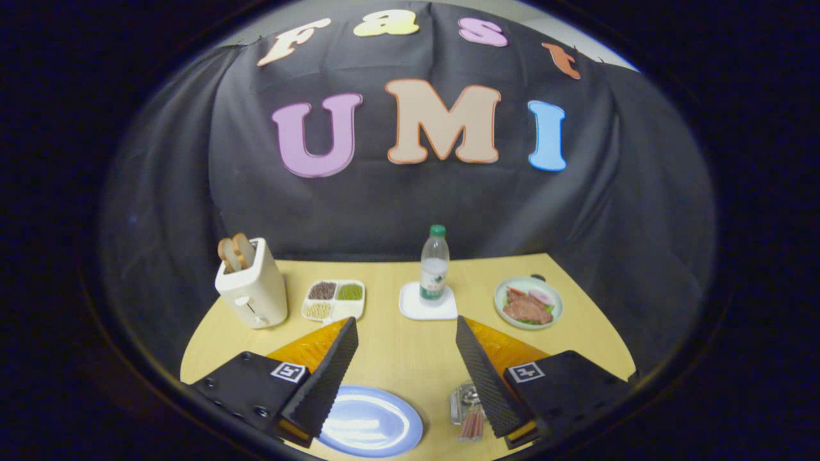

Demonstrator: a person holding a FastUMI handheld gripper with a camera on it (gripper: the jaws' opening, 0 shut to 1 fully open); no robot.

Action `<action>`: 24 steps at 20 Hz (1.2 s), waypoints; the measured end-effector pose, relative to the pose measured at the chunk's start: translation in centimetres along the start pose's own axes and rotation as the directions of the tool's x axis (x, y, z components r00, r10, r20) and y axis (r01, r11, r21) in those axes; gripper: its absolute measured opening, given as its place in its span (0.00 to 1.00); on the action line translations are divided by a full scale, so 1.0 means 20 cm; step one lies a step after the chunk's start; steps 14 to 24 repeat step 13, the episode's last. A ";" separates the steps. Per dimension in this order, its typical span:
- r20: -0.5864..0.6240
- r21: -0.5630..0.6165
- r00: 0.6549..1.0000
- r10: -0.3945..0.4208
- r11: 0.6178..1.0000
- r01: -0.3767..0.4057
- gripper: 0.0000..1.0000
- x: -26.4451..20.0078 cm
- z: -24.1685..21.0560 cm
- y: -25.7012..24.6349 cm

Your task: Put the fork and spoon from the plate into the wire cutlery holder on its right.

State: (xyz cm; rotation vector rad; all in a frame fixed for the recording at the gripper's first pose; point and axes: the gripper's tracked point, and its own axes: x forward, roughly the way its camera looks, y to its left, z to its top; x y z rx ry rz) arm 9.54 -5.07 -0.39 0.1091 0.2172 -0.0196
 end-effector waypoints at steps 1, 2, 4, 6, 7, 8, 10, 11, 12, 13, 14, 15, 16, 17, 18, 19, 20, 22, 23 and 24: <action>0.046 -0.007 0.999 0.005 1.000 -0.004 0.98 0.00 0.05 0.01; 0.087 -0.011 0.996 0.005 1.000 -0.004 0.98 -0.01 0.09 0.01; 0.159 -0.001 0.987 -0.006 1.000 0.006 0.98 -0.06 0.16 0.00; 0.202 0.001 0.979 -0.019 1.000 0.020 0.98 -0.09 0.21 0.00; 0.219 0.001 0.975 -0.031 1.000 0.031 0.98 -0.11 0.23 0.00; 0.234 0.002 0.971 -0.047 0.999 0.048 0.98 -0.13 0.24 -0.02; 0.263 0.014 0.963 -0.065 0.998 0.063 0.98 -0.16 0.26 -0.02; 0.271 0.022 0.960 -0.067 0.998 0.063 0.98 -0.17 0.26 -0.01; 0.280 0.028 0.958 -0.066 0.998 0.061 0.98 -0.19 0.28 0.00; 0.295 0.031 0.953 -0.066 0.998 0.059 0.98 -0.21 0.29 0.01; 0.295 0.031 0.953 -0.066 0.998 0.059 0.98 -0.21 0.29 0.01; 0.295 0.031 0.953 -0.066 0.998 0.059 0.98 -0.21 0.29 0.01; 0.295 0.031 0.953 -0.066 0.998 0.059 0.98 -0.21 0.29 0.01; 0.295 0.031 0.953 -0.066 0.998 0.059 0.98 -0.21 0.29 0.01; 0.295 0.031 0.953 -0.066 0.998 0.059 0.98 -0.21 0.29 0.01; 0.295 0.031 0.953 -0.066 0.998 0.059 0.98 -0.21 0.29 0.01; 0.295 0.031 0.953 -0.066 0.998 0.059 0.98 -0.21 0.29 0.01; 0.295 0.031 0.953 -0.066 0.998 0.059 0.98 -0.21 0.29 0.01; 0.295 0.031 0.953 -0.066 0.998 0.059 0.98 -0.21 0.29 0.01; 0.295 0.031 0.953 -0.066 0.998 0.059 0.98 -0.21 0.29 0.01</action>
